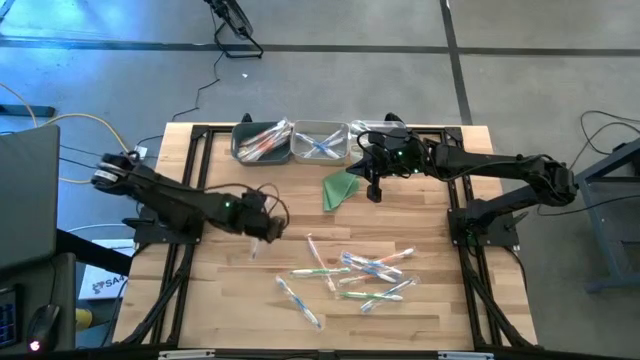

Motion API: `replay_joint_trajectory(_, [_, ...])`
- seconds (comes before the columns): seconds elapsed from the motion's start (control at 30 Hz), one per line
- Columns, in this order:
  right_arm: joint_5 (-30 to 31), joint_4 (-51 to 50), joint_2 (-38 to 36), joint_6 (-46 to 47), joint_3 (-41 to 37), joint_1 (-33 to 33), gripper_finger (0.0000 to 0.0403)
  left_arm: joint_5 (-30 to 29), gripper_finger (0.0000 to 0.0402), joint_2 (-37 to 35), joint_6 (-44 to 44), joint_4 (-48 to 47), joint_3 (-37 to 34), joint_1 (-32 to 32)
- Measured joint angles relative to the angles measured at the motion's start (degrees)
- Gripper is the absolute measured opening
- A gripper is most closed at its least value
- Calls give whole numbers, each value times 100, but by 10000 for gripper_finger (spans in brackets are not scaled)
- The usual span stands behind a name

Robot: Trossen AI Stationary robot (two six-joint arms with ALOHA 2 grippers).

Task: Pick & Place Toothbrushes
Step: Put the blue toothbrush into the gray bin

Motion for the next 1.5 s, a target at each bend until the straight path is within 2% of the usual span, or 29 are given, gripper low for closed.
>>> replay_joint_trajectory(0.2, [-1,-28,0,-1,0,0,4,-659,7,-11,1328,41,662,506])
replay_joint_trajectory(0.33, [-27,-147,0,-3,0,0,4,-1048,7,-13,2413,466,1002,884])
replay_joint_trajectory(0.5, [31,-270,0,-47,0,0,4,-959,7,-13,3974,831,1420,1579])
replay_joint_trajectory(0.77, [495,-203,0,-52,0,-47,4,44,7,-13,5665,1644,1497,3029])
replay_joint_trajectory(1.0, [519,-197,0,-26,0,-401,4,1755,7,367,6939,3374,1508,4146])
replay_joint_trajectory(1.1, [520,-160,0,178,0,-616,4,2269,7,578,7279,4061,1508,4477])
replay_joint_trajectory(1.3, [520,-185,0,457,0,-996,4,2701,7,1040,8154,4839,1506,4833])
replay_joint_trajectory(1.5, [672,-293,2,659,0,-1207,4,2827,7,1435,8747,4984,1502,4969])
